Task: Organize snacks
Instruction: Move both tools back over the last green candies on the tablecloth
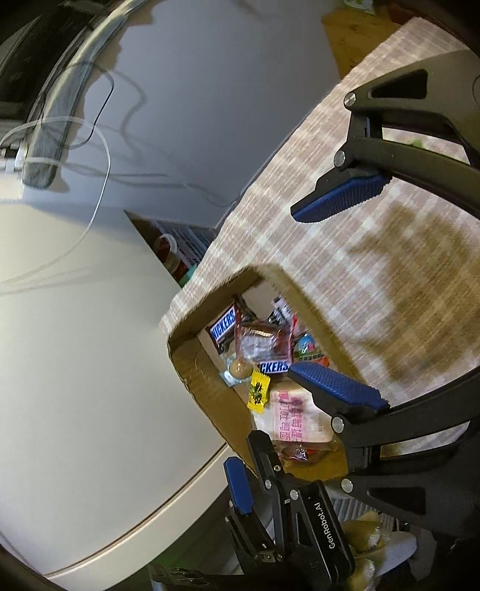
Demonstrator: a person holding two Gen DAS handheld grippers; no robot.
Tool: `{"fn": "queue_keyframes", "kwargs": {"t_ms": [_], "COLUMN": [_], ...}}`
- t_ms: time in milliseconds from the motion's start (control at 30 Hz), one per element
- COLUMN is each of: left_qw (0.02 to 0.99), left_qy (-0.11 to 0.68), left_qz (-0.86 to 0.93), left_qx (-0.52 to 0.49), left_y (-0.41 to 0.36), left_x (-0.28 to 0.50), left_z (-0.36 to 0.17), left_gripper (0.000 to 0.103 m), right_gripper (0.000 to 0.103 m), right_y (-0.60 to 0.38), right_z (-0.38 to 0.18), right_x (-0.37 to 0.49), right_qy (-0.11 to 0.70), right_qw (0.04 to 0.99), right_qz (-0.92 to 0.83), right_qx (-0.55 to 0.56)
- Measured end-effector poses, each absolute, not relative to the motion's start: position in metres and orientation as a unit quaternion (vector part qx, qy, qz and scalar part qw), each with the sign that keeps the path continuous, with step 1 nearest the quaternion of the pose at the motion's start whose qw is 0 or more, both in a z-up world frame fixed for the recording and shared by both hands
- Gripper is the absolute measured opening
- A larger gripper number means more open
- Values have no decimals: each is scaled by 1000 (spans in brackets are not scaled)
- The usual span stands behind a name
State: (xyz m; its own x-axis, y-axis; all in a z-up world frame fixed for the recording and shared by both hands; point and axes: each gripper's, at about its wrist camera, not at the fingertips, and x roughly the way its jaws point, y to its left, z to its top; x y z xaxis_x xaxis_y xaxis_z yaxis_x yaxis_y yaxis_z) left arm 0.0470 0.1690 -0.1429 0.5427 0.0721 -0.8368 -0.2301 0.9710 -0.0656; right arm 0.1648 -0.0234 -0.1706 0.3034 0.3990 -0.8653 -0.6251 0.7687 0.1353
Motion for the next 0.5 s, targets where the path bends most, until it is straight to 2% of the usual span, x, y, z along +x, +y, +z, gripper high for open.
{"fn": "queue_keyframes", "kwargs": {"t_ms": [500], "left_qw": [877], "left_qy": [475], "left_qz": [18], "left_qx": [-62], "left_y": [109], "left_x": [57], "left_z": [-142], "left_gripper": [50], "right_gripper": [80], "right_y": [-137], "right_z": [-157], "right_x": [132], "right_qy": [500], "right_qw": [833], "right_qz": [233], "right_qx": [-49]}}
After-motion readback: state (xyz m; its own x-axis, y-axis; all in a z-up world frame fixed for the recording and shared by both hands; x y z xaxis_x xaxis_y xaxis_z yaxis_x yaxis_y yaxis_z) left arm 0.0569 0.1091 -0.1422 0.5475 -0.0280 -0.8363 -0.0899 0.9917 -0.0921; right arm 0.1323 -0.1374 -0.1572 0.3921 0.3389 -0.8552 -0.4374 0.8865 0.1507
